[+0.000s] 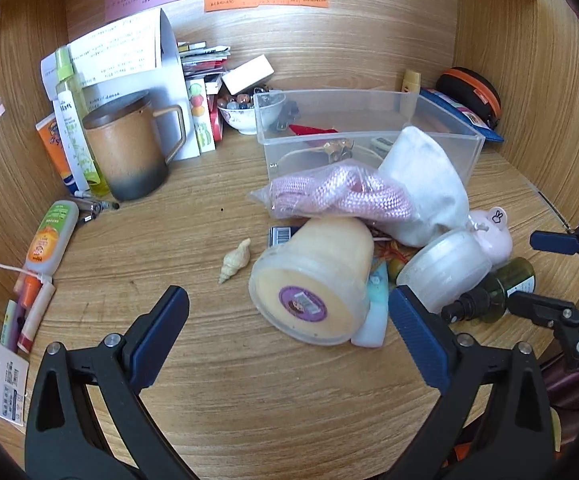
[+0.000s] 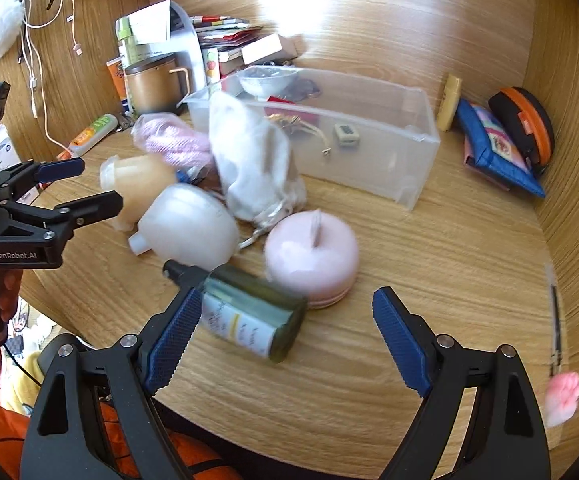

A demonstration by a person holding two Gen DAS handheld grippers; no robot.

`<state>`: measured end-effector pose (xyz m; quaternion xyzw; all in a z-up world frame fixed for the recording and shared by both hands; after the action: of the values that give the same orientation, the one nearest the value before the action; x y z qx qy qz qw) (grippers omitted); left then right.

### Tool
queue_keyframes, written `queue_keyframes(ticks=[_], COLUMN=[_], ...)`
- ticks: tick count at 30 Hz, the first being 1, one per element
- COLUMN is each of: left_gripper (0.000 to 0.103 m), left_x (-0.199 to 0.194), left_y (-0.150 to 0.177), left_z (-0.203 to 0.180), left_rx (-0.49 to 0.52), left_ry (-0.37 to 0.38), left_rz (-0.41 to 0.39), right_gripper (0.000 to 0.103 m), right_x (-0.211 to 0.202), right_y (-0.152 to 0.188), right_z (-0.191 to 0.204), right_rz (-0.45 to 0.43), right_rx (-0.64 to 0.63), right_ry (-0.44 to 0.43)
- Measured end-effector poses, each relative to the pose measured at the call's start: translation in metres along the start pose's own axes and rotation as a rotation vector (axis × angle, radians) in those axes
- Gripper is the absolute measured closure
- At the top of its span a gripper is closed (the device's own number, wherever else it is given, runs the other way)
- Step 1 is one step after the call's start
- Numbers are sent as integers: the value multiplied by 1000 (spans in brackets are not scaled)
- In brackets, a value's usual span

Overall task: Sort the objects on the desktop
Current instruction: 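Grasp the cream tub with the left gripper while the right gripper grasps the green bottle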

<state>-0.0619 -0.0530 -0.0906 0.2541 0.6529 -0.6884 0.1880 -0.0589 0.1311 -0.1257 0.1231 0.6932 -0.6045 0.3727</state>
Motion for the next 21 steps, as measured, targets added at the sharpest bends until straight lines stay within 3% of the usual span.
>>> queue_keyframes(ticks=[21], left_gripper=[2], left_x=[37], left_y=[7], left_z=[3], left_rx=[-57], left_ry=[37], left_rz=[62], right_gripper=[20], right_x=[22], right_y=[19], right_z=[4], right_rz=[27], right_rx=[119], right_ry=[-71])
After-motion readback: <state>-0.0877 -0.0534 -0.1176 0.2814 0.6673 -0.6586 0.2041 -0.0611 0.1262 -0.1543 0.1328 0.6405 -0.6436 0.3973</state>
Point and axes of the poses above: each gripper's, at about its wrist camera, not at the fingertips, and x roughly the way its jaws point, z to its left, y to its underside, the point moved 7 cm from there along x, roughly the way its jaws point, and after that the axes turned 7 degrees about -z, right-handed, at the moved point
